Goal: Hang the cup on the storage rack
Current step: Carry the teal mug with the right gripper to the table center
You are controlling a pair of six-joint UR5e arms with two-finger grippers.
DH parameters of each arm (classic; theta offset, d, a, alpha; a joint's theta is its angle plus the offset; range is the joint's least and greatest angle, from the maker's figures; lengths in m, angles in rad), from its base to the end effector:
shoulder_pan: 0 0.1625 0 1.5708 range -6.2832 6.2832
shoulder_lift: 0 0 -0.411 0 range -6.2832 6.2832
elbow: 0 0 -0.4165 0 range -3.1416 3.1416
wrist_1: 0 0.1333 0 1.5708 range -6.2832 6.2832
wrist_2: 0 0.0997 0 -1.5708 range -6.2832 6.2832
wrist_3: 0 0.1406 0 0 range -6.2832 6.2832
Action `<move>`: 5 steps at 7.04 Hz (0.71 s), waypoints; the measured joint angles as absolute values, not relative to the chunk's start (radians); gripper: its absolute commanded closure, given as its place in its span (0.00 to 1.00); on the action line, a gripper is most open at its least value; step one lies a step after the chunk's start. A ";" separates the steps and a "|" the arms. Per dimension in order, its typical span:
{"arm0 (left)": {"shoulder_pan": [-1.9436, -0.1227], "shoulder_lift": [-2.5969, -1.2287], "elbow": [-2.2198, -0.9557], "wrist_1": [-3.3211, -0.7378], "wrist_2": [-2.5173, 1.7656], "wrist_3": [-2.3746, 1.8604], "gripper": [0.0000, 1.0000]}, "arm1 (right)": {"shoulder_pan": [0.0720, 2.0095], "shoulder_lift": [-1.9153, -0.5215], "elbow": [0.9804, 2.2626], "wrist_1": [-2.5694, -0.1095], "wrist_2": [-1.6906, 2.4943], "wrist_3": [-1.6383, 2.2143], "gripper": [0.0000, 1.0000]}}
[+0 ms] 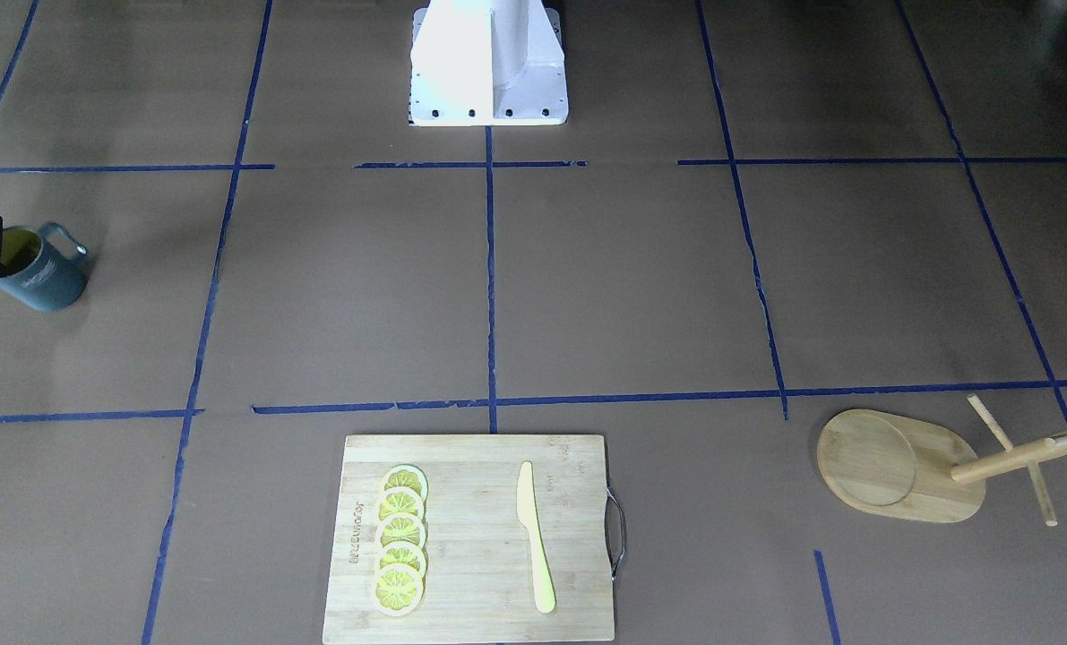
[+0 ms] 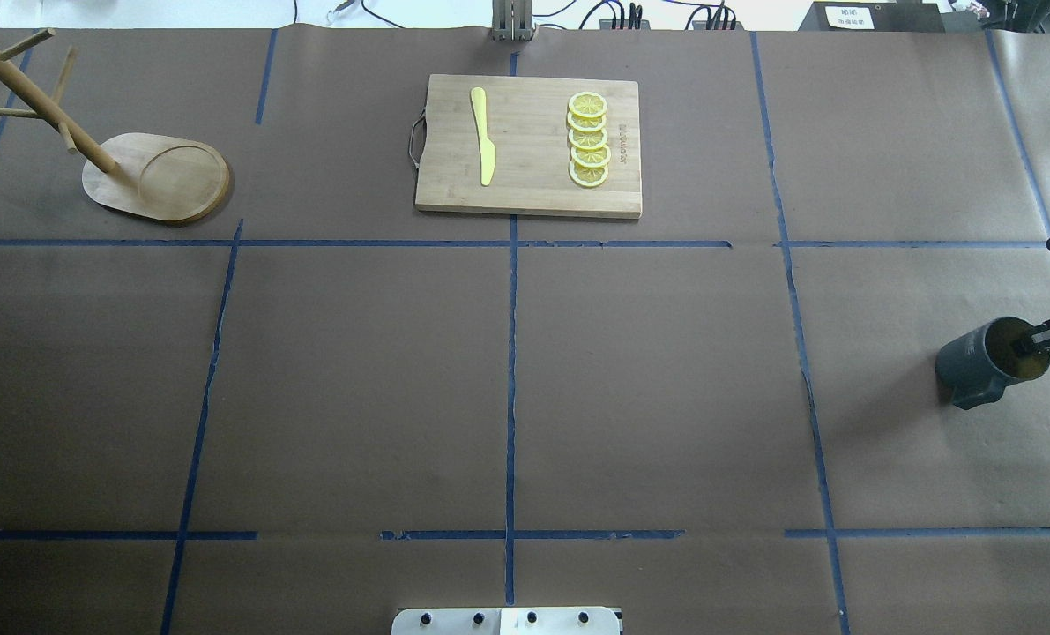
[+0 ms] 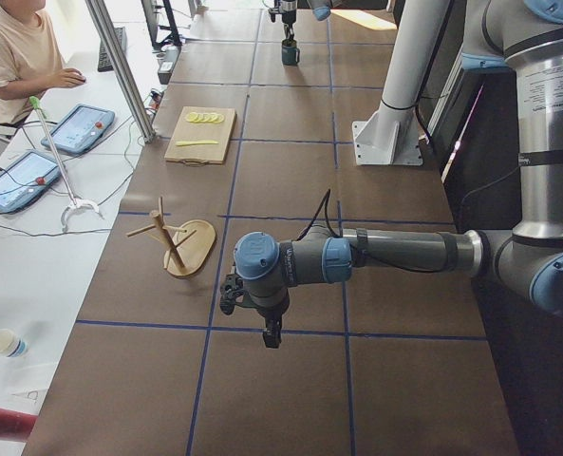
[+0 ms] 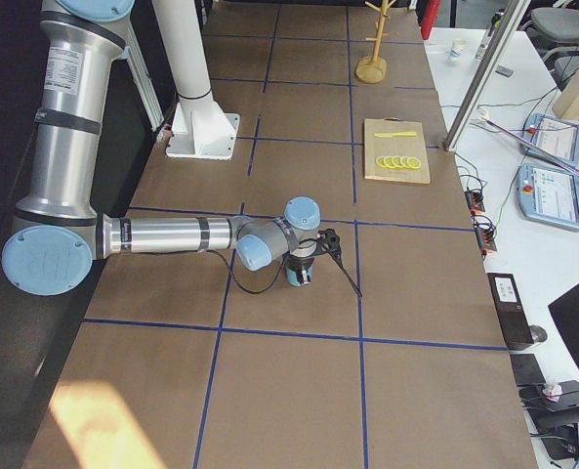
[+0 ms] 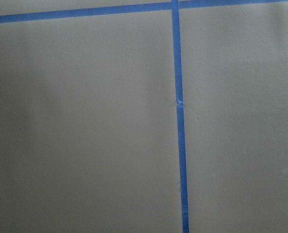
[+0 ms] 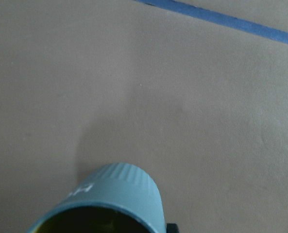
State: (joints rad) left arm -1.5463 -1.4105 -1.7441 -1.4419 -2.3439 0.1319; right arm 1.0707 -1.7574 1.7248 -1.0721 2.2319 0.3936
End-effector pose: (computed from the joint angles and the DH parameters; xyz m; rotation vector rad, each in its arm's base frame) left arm -0.0244 -0.4390 0.6743 -0.0685 0.7773 0.1036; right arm -0.1884 -0.4428 0.6343 0.1246 -0.7806 -0.2549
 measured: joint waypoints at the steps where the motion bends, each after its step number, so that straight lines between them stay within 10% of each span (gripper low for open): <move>1: -1.546 -1.410 -1.744 -1.442 -2.344 0.132 0.00 | 1.071 -1.747 1.729 -1.073 2.234 0.395 1.00; 5: -1.546 -1.410 -1.744 -1.443 -2.345 0.132 0.00 | 0.974 -1.618 1.794 -1.092 2.238 0.641 1.00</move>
State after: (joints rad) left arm -1.5456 -1.4104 -1.7435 -1.4429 -2.3450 0.1319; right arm 0.9740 -1.6180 1.7940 -1.0917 2.2377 0.6410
